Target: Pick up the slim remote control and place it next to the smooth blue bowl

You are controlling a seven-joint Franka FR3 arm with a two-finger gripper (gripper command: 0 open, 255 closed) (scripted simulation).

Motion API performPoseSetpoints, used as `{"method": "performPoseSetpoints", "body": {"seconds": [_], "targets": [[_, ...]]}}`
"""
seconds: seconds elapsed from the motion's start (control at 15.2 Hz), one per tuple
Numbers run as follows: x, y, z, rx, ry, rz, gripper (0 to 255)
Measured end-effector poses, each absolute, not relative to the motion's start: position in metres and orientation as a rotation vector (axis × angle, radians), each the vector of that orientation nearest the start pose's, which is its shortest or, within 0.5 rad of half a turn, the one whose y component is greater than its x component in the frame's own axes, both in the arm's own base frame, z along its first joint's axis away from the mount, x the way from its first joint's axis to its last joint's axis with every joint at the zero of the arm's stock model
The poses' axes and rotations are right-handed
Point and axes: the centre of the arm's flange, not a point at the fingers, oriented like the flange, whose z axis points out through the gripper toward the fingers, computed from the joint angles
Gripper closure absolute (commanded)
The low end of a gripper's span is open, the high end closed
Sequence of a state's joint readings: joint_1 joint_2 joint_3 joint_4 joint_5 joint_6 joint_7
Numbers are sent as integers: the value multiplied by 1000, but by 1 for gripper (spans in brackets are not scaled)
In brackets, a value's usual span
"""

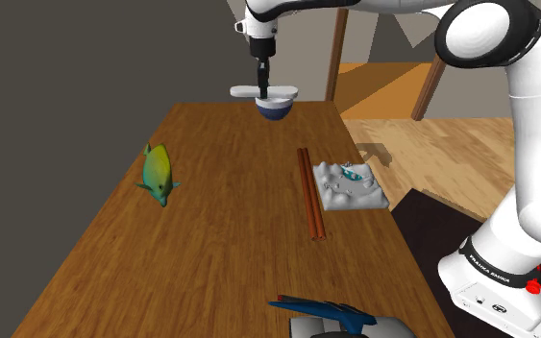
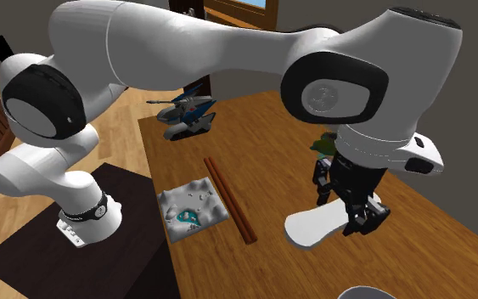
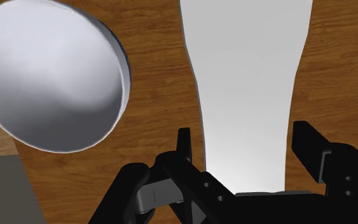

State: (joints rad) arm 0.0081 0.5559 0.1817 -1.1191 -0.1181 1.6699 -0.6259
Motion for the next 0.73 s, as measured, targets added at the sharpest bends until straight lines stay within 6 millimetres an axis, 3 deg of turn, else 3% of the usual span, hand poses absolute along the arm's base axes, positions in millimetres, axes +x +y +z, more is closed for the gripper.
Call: {"method": "performPoseSetpoints", "body": {"seconds": [0.2, 0.73], "targets": [[721, 71, 491, -2914, -1233, 5, 255], [724, 70, 450, -2913, -1234, 5, 255]]}}
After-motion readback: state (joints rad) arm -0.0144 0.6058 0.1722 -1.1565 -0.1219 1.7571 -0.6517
